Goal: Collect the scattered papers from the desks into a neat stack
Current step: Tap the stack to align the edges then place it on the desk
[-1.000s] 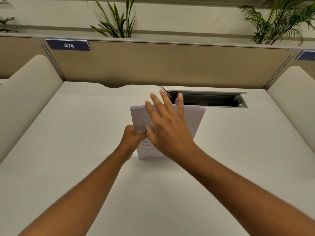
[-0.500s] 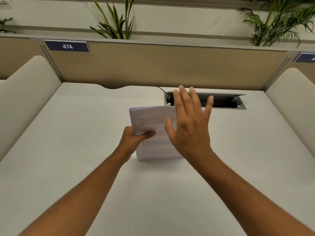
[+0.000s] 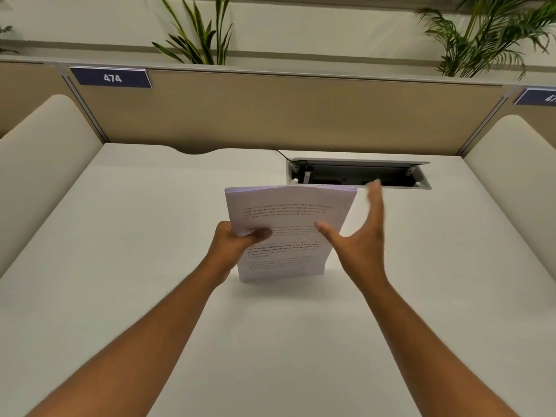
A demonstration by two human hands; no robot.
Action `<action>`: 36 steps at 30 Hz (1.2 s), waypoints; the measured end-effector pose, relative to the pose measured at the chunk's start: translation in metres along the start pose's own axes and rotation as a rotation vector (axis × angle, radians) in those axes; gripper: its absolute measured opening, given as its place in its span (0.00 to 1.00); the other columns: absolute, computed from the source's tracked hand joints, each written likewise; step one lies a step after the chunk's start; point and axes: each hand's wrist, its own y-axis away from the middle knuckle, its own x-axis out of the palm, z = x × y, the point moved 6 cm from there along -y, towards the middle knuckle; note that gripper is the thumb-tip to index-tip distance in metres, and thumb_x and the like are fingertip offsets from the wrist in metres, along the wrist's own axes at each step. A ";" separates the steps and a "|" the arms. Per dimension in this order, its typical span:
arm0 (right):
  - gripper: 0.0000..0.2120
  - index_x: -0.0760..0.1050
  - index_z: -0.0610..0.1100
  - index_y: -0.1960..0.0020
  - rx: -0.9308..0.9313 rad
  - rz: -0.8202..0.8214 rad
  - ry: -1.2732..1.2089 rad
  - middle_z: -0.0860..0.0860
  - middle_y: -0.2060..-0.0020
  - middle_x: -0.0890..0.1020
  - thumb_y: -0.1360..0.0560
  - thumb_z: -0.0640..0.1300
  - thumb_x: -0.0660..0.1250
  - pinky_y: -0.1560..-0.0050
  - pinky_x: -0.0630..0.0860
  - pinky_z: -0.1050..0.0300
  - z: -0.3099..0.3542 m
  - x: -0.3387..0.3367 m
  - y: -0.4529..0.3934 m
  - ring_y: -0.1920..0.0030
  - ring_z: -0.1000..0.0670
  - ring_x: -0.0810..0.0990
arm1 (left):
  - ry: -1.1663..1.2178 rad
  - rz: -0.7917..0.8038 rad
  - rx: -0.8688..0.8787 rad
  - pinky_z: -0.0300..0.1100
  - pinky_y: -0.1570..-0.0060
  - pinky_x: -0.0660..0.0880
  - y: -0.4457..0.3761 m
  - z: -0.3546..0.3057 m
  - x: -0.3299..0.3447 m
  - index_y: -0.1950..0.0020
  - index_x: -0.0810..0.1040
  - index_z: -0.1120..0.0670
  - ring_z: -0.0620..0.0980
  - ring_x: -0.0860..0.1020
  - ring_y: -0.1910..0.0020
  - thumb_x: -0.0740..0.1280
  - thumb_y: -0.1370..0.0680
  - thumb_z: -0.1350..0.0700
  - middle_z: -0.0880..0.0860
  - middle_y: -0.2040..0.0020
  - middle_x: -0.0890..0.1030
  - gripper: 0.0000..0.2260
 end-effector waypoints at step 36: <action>0.17 0.84 0.60 0.42 0.262 0.369 -0.380 0.57 0.46 0.89 0.25 0.41 0.79 0.48 0.85 0.61 -0.063 0.058 -0.005 0.47 0.55 0.88 | -0.035 0.043 -0.056 0.64 0.32 0.82 -0.003 0.011 0.008 0.37 0.87 0.45 0.62 0.85 0.36 0.84 0.28 0.55 0.54 0.37 0.90 0.20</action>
